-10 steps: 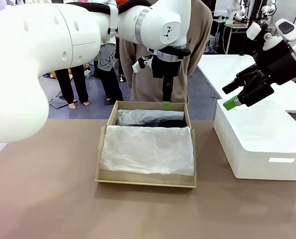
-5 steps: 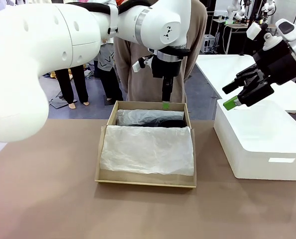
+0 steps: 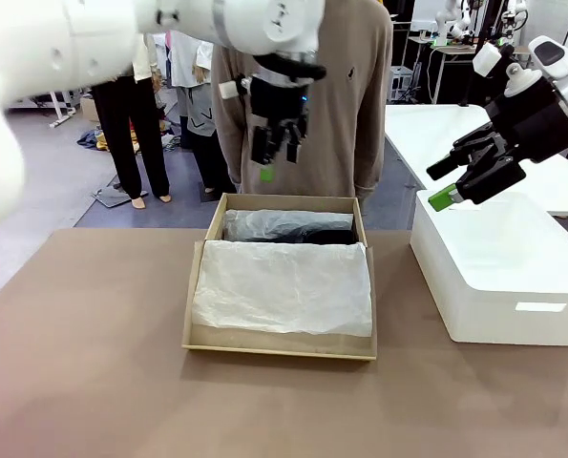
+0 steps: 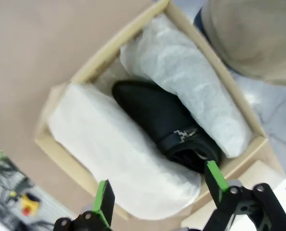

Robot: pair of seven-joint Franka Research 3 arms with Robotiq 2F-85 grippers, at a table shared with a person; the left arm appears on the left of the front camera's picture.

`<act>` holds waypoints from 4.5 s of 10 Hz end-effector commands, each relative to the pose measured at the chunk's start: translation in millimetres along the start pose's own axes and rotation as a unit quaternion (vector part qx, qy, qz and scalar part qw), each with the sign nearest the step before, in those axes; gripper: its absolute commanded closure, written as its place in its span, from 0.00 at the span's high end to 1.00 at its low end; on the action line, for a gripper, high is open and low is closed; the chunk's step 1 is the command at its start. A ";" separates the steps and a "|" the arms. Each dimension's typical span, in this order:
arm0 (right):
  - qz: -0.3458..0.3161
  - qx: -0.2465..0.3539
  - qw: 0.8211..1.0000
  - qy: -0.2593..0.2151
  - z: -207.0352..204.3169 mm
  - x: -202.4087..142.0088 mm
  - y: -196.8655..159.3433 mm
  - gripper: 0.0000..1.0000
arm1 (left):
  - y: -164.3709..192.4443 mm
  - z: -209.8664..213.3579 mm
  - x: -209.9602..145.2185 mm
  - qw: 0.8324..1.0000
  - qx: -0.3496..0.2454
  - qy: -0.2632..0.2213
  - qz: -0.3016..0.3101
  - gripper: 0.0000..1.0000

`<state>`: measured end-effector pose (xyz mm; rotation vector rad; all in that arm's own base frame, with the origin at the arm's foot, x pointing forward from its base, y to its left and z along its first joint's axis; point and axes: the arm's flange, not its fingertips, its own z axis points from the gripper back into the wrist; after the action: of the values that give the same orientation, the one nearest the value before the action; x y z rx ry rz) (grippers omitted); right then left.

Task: Pack the shoes into the box.
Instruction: Close the Shoes Box.

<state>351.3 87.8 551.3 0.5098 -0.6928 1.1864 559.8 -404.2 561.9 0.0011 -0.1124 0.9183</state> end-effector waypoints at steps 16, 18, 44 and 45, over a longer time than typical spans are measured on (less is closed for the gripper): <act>0.011 0.006 1.000 -0.017 -1.7 1.1 -2.4 1.00 | 102.5 27.1 93.4 0.917 0.015 0.046 -0.396 1.00; 0.011 0.006 1.000 -0.017 -1.7 1.1 -2.4 1.00 | 128.7 37.0 119.3 0.851 0.007 0.022 -0.525 1.00; 0.011 0.006 1.000 -0.017 -1.7 1.1 -2.4 1.00 | 210.8 13.8 220.6 0.246 -0.197 0.096 -0.944 0.00; 0.011 0.006 1.000 -0.017 -1.7 1.1 -2.4 1.00 | 212.8 10.6 225.7 0.235 -0.198 0.096 -0.947 0.00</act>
<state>351.2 87.8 551.3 0.5093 -0.6925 1.1865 523.3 -102.6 579.5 -0.3666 -0.0326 -1.7065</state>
